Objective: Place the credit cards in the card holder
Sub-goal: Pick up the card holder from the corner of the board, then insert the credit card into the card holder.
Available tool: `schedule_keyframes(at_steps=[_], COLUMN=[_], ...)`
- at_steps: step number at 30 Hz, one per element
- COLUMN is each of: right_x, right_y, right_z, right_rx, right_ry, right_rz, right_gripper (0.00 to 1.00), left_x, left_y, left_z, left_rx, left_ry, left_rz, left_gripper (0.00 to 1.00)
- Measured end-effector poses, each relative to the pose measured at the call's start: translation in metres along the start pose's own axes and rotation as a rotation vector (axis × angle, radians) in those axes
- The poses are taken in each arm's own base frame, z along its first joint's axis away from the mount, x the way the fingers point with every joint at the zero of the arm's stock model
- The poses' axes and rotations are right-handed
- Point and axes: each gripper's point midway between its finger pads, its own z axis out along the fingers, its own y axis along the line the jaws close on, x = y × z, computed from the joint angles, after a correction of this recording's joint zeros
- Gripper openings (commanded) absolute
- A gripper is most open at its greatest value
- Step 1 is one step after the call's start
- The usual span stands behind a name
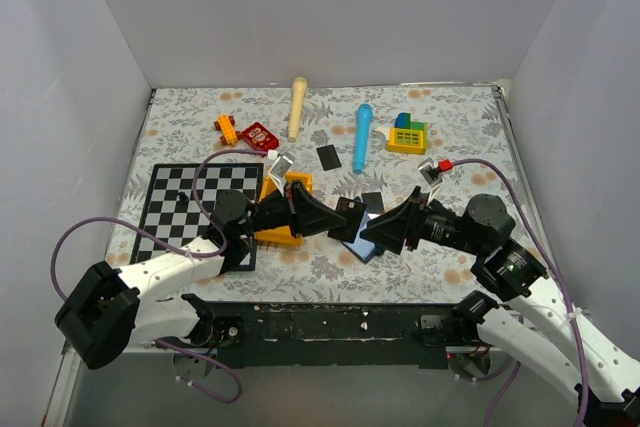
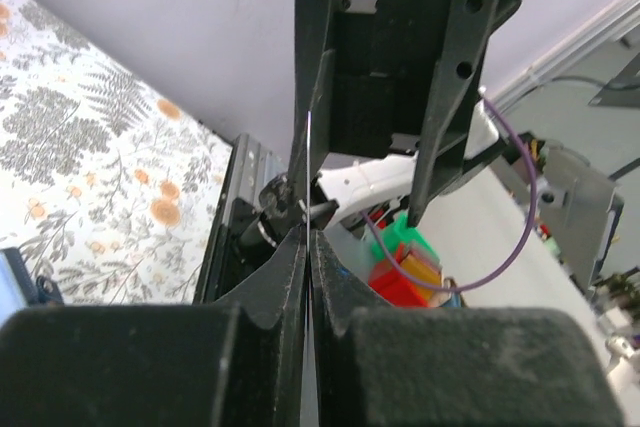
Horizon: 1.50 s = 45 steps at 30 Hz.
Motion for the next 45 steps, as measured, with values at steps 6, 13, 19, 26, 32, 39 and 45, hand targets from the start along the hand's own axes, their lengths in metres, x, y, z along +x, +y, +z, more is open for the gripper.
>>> schedule_keyframes(at_steps=[6, 13, 19, 26, 32, 39, 45], right_x=[-0.008, -0.014, -0.017, -0.017, -0.051, -0.11, -0.125], right_y=[-0.003, -0.001, 0.004, -0.021, -0.038, -0.009, 0.01], right_z=[0.008, 0.01, 0.01, 0.009, -0.019, -0.06, -0.083], right_rx=[0.003, -0.009, -0.025, 0.115, 0.397, 0.588, 0.656], right_ry=[-0.026, -0.053, -0.063, -0.074, -0.179, -0.29, -0.301], right_rz=[0.007, 0.0, 0.006, 0.05, 0.083, 0.147, 0.198], right_gripper=[0.58, 0.43, 0.01, 0.01, 0.01, 0.01, 0.01], left_x=[-0.015, -0.012, -0.008, -0.01, -0.023, -0.065, -0.052], left_y=[-0.017, -0.021, -0.021, -0.015, 0.014, 0.061, 0.093], left_z=[0.007, 0.015, 0.017, 0.015, -0.008, -0.104, -0.197], left_rx=[0.051, 0.087, 0.092, 0.031, -0.246, -0.817, -1.254], left_ry=[-0.113, -0.123, -0.116, -0.123, -0.192, -0.447, -0.549], left_rz=[-0.042, -0.083, -0.09, -0.077, -0.054, -0.005, 0.001], left_gripper=[0.0, 0.0, 0.14, 0.74, 0.96, 0.98, 0.98])
